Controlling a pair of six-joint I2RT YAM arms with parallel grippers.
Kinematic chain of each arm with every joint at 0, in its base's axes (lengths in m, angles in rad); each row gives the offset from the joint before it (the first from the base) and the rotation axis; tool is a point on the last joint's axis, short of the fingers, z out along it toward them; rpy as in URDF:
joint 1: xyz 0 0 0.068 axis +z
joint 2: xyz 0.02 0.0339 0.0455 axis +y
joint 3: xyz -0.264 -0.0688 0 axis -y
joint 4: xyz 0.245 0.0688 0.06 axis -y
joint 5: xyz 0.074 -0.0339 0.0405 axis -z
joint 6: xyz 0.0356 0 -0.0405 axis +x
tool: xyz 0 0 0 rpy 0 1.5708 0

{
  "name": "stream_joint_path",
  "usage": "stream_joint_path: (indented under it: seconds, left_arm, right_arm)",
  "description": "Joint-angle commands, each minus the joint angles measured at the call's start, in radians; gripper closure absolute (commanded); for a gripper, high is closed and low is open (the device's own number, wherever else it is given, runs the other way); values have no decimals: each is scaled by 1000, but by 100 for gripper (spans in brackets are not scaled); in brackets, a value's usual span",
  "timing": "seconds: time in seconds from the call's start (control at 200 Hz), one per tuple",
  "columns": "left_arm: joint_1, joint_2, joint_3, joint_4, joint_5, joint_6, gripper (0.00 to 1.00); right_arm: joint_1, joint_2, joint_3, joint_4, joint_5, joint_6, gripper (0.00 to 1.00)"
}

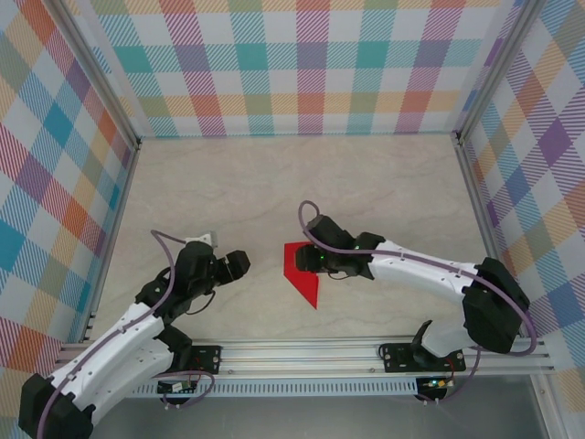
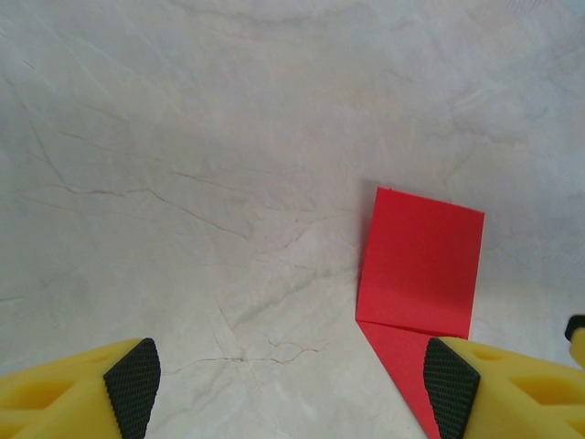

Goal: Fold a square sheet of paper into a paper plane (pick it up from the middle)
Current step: Turn over the paper at the center of the table, then fold the wing for the fifth time at the center of the table.

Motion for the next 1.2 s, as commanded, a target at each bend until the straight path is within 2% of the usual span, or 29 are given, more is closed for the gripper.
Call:
stream_joint_path:
  seconds: [0.0,0.14,0.395,0.525,0.675,0.8,1.195]
  left_arm:
    - [7,83,43,127,124,35,21]
    - [7,211,78,201,220,38,21]
    - [6,365,116,277,283,15,22]
    - [2,421,126,313,315,2,22]
    - [-6,479,133,340,318,-7,22]
    - [-22,538,152,358,328,-15,22]
    - [-84,673,191,401,292,-47,22]
  right_arm:
    - [-57,8,-95,203,-258,14,72]
    - [-59,5,-117,185,-282,7,78]
    - [-75,38,-142,196,-297,26,85]
    - [-98,60,-167,211,-320,19,86]
    - [-139,78,-209,239,-333,18,85]
    - [-169,104,-254,325,-390,25,85]
    - [-199,174,-311,367,-384,24,85]
